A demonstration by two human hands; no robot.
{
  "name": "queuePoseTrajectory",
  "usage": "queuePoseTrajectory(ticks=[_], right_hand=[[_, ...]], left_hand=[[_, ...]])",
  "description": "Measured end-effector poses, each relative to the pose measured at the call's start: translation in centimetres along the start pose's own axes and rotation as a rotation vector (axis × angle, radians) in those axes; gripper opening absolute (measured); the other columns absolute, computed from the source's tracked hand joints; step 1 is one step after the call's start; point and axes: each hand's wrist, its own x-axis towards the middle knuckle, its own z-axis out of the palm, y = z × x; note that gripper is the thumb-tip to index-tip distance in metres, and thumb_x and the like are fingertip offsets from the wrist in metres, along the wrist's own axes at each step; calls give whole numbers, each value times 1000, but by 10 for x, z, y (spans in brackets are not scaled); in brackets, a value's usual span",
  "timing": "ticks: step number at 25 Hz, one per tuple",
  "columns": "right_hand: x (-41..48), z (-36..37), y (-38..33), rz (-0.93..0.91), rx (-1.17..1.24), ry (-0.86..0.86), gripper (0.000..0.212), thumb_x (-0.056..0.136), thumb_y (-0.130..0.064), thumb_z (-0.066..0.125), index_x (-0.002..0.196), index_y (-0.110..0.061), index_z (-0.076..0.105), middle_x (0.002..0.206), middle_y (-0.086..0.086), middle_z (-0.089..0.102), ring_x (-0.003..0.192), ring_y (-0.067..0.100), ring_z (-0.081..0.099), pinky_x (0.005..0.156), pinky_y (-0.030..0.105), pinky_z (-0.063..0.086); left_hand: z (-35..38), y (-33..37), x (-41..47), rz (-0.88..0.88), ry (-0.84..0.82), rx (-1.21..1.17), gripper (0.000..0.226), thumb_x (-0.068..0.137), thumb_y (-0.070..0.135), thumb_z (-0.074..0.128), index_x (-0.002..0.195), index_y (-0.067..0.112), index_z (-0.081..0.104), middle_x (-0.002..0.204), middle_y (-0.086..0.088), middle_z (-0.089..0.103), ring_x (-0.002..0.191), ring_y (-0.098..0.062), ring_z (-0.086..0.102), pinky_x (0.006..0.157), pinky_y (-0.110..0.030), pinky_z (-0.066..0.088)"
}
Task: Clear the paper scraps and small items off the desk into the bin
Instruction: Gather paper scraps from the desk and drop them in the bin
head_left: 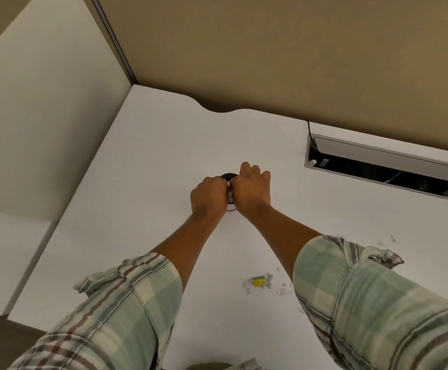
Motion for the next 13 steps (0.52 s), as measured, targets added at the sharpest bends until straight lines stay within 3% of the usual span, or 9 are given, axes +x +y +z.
queuePoseTrajectory(ticks=[3, 7, 11, 13], right_hand=[[4, -3, 3, 25, -8, -34, 3, 84, -25, 69, 87, -25, 70, 109, 3, 47, 104, 27, 45, 92, 45, 37], [2, -1, 14, 6, -14, -54, 17, 81, -17, 71, 96, -26, 71, 105, 2, 45, 102, 25, 45, 89, 45, 36], [-2, -1, 28, 17, 152, -37, 21, 89, -25, 65, 108, -32, 71, 113, 0, 50, 101, 23, 48, 84, 41, 35], [-8, -5, 35, 51, 285, -11, 24, 94, -23, 64, 116, -31, 71, 120, 1, 55, 108, 23, 53, 88, 40, 38]], left_hand=[[0, 3, 3, 40, -33, 64, 20, 101, 25, 54, 103, 12, 69, 99, -6, 74, 86, -25, 71, 73, -33, 55], [-2, 7, -1, 64, -30, 74, 15, 99, 23, 58, 98, 14, 69, 96, -5, 74, 83, -25, 71, 71, -33, 54], [-2, 3, -5, 17, 18, -18, 15, 95, 18, 59, 94, 18, 75, 90, -4, 75, 69, -21, 62, 62, -31, 52], [-4, 0, -8, 12, 60, -130, 20, 93, 15, 59, 93, 21, 78, 91, -3, 76, 74, -23, 67, 64, -31, 55]])
